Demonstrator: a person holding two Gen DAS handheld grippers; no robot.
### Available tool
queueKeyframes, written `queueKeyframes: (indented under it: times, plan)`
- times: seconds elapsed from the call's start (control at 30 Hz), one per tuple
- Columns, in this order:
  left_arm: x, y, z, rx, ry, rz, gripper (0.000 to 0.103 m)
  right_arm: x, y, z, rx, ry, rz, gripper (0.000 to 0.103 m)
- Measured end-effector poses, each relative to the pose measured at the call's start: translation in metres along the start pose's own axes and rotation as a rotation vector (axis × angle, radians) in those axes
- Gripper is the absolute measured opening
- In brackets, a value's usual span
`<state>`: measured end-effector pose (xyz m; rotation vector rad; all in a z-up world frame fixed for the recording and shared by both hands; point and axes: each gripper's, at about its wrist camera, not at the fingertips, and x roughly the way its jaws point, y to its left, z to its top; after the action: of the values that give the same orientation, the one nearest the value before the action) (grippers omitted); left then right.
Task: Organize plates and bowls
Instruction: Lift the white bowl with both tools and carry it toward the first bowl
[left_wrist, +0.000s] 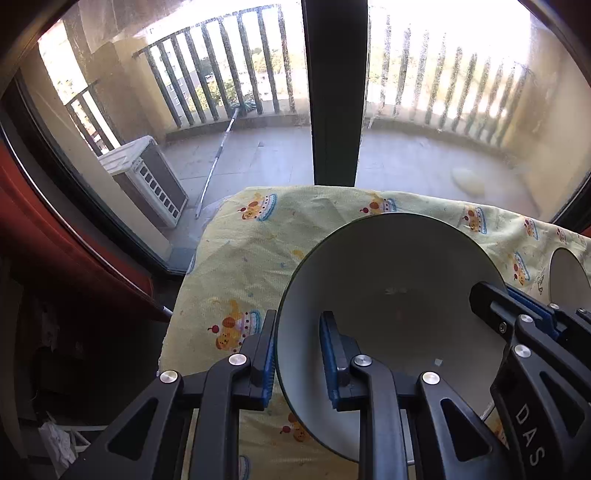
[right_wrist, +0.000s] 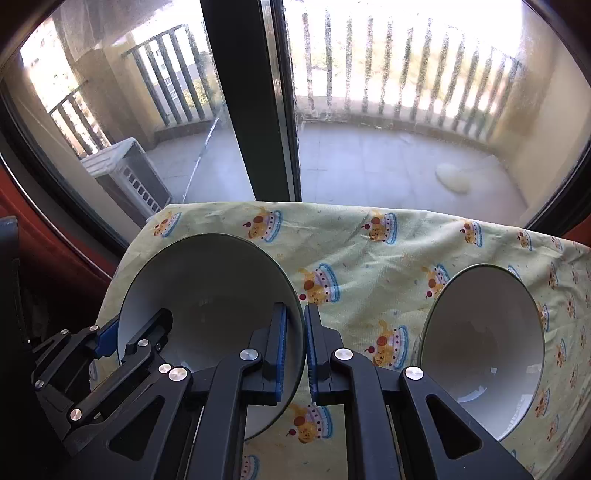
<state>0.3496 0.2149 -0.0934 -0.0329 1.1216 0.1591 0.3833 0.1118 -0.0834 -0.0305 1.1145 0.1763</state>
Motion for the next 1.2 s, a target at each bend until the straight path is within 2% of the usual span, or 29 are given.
queueKeyframes:
  times: [0.53,0.87,1.2]
  plan:
    - [-0.039,-0.014,-0.040,-0.006,0.026,-0.023,0.020,-0.041,-0.017,-0.046,0.009,0.025,0.007,0.013]
    - [-0.076,-0.036,-0.057,0.007,-0.010,-0.024,0.020,-0.083,-0.037,-0.067,0.032,-0.005,0.018,0.011]
    - [-0.117,-0.075,-0.073,0.010,-0.039,-0.029,0.020,-0.128,-0.077,-0.088,0.052,-0.034,0.028,0.011]
